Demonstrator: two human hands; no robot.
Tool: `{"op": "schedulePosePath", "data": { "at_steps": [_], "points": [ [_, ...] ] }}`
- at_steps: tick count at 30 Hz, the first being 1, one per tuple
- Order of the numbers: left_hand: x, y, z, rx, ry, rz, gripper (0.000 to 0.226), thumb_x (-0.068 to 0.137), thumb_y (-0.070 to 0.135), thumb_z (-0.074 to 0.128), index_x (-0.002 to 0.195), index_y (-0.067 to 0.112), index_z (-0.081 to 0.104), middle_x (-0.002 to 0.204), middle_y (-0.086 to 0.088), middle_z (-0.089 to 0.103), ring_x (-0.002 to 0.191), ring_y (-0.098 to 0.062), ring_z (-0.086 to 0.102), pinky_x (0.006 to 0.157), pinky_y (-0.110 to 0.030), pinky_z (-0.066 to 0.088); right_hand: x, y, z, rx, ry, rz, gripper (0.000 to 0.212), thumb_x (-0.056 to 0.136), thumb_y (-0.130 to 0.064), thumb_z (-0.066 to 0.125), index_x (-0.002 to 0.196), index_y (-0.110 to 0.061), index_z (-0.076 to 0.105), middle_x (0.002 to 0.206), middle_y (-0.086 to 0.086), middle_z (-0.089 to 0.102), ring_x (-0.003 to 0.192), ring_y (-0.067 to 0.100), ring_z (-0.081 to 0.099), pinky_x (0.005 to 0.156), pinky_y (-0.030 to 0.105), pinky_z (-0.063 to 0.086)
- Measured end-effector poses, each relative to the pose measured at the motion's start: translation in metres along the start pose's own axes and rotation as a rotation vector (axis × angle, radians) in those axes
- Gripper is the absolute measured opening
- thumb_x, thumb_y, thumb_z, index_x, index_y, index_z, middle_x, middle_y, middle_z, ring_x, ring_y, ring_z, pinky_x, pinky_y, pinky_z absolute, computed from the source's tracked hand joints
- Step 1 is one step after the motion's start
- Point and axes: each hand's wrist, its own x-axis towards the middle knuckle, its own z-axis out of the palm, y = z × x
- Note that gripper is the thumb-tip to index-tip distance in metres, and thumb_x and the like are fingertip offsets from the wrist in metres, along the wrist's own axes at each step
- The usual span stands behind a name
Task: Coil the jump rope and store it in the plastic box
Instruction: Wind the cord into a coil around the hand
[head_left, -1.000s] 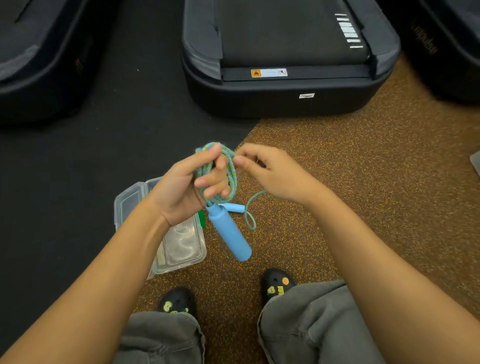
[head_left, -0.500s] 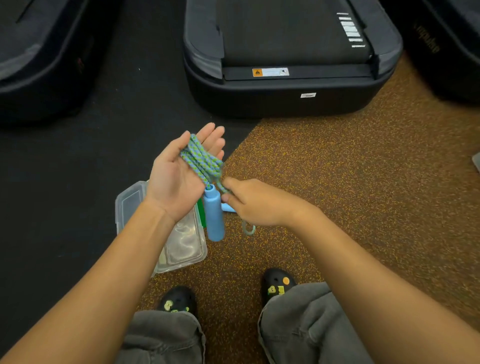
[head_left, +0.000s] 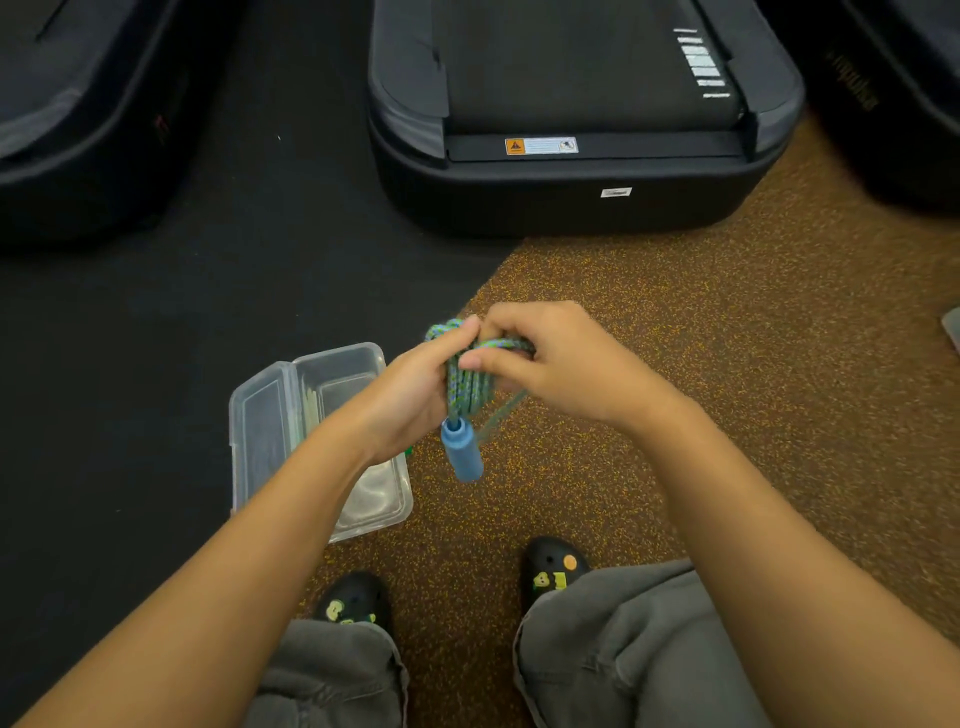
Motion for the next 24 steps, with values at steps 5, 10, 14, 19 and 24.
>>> {"op": "schedulePosePath", "data": {
  "at_steps": [5,10,14,19,24],
  "points": [
    [-0.003,0.002,0.001,0.248,-0.173,-0.042,0.067,0.088,0.060,0.020,0.098,0.011,0.064,0.059,-0.008,0.061,0.059,-0.020,0.058,0.068,-0.024,0.052,0.002,0.008,-0.005,0.149,0.100,0.027,0.035,0.070,-0.033,0.076,0.073,-0.005,0.055,0.055,0.008,0.053,0.051,0.004,0.038,0.052,0.020,0.034],
    [-0.008,0.005,-0.005,0.194,-0.289,-0.011,0.058,0.079,0.062,0.044,0.080,0.010,0.069,0.040,0.006,0.041,0.042,-0.010,0.040,0.066,-0.023,0.050,0.006,0.012,-0.006,0.222,0.143,0.045,0.028,0.078,-0.031,0.070,0.069,-0.009,0.055,0.055,0.000,0.042,0.051,0.004,0.030,0.050,0.016,0.026],
    [-0.009,0.008,-0.010,-0.128,-0.339,0.094,0.034,0.077,0.046,0.062,0.068,0.013,0.066,0.032,0.012,0.038,0.033,-0.001,0.040,0.059,-0.019,0.048,0.009,0.017,-0.003,0.248,0.118,0.087,0.030,0.088,-0.036,0.056,0.069,-0.013,0.056,0.058,0.005,0.045,0.055,0.011,0.036,0.055,0.025,0.032],
    [-0.006,0.018,-0.023,-0.571,-0.447,0.166,0.034,0.090,0.032,0.048,0.090,0.002,0.063,0.048,0.001,0.055,0.048,-0.012,0.053,0.076,-0.025,0.051,0.008,0.017,0.006,-0.008,-0.229,0.188,0.036,0.097,-0.037,0.036,0.089,-0.015,0.062,0.082,0.003,0.063,0.072,0.013,0.054,0.068,0.021,0.042],
    [-0.005,0.020,-0.026,-0.513,-0.061,0.299,0.041,0.086,0.028,0.040,0.107,0.002,0.064,0.062,0.002,0.056,0.057,-0.010,0.055,0.081,-0.025,0.052,0.004,0.010,0.013,-0.096,-0.416,0.229,0.030,0.099,-0.032,0.035,0.102,-0.011,0.056,0.069,-0.009,0.044,0.078,0.017,0.047,0.063,0.029,0.032]
  ]
}}
